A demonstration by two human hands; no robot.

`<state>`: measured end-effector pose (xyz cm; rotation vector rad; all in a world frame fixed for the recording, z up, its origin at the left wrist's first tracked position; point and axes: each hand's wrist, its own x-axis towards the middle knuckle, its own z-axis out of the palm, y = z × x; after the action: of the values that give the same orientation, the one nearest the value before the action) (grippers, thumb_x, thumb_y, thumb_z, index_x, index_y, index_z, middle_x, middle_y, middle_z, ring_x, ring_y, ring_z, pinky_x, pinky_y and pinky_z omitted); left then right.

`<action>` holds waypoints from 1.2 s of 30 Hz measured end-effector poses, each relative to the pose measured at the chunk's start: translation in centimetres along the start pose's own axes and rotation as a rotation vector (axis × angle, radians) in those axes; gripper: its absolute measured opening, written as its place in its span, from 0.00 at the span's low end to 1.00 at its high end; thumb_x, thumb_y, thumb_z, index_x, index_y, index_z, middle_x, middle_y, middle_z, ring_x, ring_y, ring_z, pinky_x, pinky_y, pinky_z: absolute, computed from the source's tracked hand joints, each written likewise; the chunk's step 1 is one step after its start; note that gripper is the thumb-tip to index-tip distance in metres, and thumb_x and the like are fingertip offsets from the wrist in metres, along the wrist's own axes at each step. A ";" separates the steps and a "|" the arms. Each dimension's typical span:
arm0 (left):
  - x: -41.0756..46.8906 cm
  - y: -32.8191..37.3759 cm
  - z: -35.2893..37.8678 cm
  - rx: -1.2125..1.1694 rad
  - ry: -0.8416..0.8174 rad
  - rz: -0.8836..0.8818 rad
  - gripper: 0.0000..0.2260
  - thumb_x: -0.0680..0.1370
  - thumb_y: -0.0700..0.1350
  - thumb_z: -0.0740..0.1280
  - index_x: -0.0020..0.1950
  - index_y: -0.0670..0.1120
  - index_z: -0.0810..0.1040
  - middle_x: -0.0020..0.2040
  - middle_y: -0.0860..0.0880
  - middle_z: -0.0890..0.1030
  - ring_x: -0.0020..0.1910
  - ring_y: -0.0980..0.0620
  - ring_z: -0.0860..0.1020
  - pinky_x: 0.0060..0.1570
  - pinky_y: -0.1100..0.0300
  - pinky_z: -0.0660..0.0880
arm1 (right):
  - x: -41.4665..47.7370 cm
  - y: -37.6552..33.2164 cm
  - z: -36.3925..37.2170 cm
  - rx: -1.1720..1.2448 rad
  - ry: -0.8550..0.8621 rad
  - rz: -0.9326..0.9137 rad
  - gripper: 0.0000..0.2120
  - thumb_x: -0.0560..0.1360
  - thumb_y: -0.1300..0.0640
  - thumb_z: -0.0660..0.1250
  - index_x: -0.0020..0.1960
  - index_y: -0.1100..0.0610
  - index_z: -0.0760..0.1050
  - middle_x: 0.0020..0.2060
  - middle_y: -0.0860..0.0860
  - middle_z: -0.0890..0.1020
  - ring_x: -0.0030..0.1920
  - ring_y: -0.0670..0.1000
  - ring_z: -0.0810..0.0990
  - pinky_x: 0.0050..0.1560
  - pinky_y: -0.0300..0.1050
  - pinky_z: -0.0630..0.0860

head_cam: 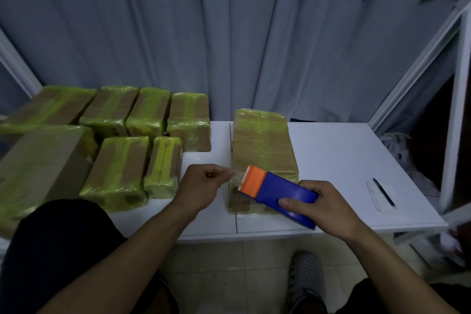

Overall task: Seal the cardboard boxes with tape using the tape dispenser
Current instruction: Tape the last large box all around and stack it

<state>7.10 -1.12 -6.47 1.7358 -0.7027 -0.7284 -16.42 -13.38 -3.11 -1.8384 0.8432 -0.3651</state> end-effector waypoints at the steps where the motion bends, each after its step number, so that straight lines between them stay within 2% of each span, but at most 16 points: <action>1: 0.2 -0.1 -0.3 -0.018 0.034 -0.014 0.02 0.76 0.48 0.73 0.47 0.52 0.85 0.40 0.60 0.84 0.38 0.69 0.79 0.37 0.70 0.72 | 0.0 -0.1 -0.3 -0.010 0.011 0.003 0.17 0.65 0.44 0.78 0.42 0.57 0.83 0.33 0.48 0.84 0.32 0.46 0.82 0.34 0.36 0.74; 6: 1.0 -1.1 -1.2 -0.084 0.109 -0.058 0.04 0.75 0.47 0.74 0.48 0.49 0.85 0.41 0.59 0.83 0.35 0.70 0.79 0.35 0.69 0.72 | -0.2 0.2 -1.1 -0.082 0.041 0.016 0.19 0.65 0.42 0.77 0.45 0.56 0.83 0.34 0.46 0.84 0.34 0.46 0.84 0.34 0.34 0.75; 11: 1.4 -2.3 -1.0 -0.106 0.127 -0.132 0.07 0.75 0.50 0.74 0.51 0.51 0.85 0.45 0.58 0.84 0.44 0.63 0.80 0.35 0.66 0.74 | 0.0 -0.2 -0.7 -0.183 0.018 0.000 0.21 0.63 0.37 0.76 0.47 0.50 0.82 0.39 0.41 0.85 0.40 0.45 0.85 0.37 0.35 0.80; 14: 1.6 -2.8 -1.6 -0.130 0.151 -0.157 0.07 0.75 0.50 0.75 0.51 0.51 0.85 0.45 0.59 0.83 0.45 0.62 0.79 0.35 0.66 0.74 | 0.3 -0.8 -0.6 -0.212 0.012 0.005 0.21 0.62 0.36 0.76 0.48 0.49 0.81 0.39 0.37 0.84 0.41 0.42 0.85 0.36 0.33 0.79; 19: 2.1 -3.8 -1.4 -0.137 0.166 -0.198 0.10 0.75 0.50 0.74 0.54 0.49 0.84 0.45 0.57 0.83 0.46 0.58 0.79 0.37 0.64 0.74 | 1.1 -1.4 -0.3 -0.280 0.023 0.022 0.23 0.61 0.33 0.76 0.46 0.49 0.83 0.35 0.41 0.84 0.38 0.41 0.84 0.34 0.32 0.76; 22: 2.4 -4.7 -0.9 -0.173 0.199 -0.249 0.12 0.75 0.49 0.74 0.56 0.46 0.84 0.44 0.56 0.82 0.42 0.58 0.78 0.36 0.64 0.74 | 1.6 -1.9 0.5 -0.356 0.044 0.026 0.24 0.62 0.32 0.76 0.48 0.49 0.82 0.39 0.42 0.84 0.39 0.39 0.83 0.33 0.32 0.76; 25: 2.7 -5.3 -0.5 -0.191 0.198 -0.277 0.13 0.76 0.48 0.74 0.58 0.44 0.84 0.43 0.56 0.82 0.40 0.57 0.77 0.36 0.64 0.75 | 2.2 -2.3 1.4 -0.466 0.073 0.036 0.24 0.64 0.33 0.78 0.49 0.49 0.82 0.40 0.42 0.84 0.39 0.43 0.83 0.35 0.35 0.80; 31: 3.7 -6.4 0.6 -0.219 0.180 -0.342 0.15 0.76 0.51 0.73 0.60 0.45 0.83 0.44 0.56 0.80 0.42 0.56 0.76 0.35 0.63 0.73 | 3.6 -2.8 2.1 -0.584 0.105 0.105 0.31 0.62 0.31 0.78 0.55 0.51 0.81 0.44 0.43 0.83 0.40 0.44 0.82 0.34 0.34 0.77; 36: 4.1 -7.1 1.9 -0.271 0.144 -0.391 0.14 0.76 0.52 0.73 0.57 0.45 0.83 0.43 0.52 0.80 0.38 0.54 0.75 0.32 0.63 0.71 | 4.5 -3.4 2.2 -0.620 0.086 0.173 0.32 0.61 0.32 0.80 0.55 0.52 0.80 0.43 0.46 0.81 0.40 0.44 0.81 0.36 0.38 0.79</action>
<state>9.03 -3.63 -14.29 1.6680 -0.1538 -0.9071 -10.59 -14.25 -1.57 -2.2999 1.2665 -0.0700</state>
